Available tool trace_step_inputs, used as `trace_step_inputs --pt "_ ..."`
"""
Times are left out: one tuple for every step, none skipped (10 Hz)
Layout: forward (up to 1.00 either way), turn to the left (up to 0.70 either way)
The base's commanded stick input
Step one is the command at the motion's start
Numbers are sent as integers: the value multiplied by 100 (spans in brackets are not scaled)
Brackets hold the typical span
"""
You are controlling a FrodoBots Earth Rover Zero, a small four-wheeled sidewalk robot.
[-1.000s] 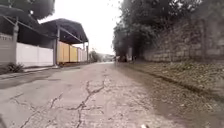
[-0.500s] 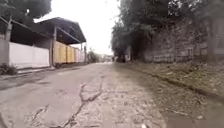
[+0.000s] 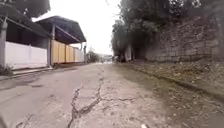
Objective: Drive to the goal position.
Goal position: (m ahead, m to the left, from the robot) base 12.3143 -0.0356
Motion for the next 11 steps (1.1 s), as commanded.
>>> trace_step_inputs --pt "70 0" --pt "70 0" --pt "70 0" --pt "70 0" --pt "70 0" --pt "70 0" --pt "70 0" --pt "70 0" --pt "70 0" --pt "70 0" --pt "70 0"
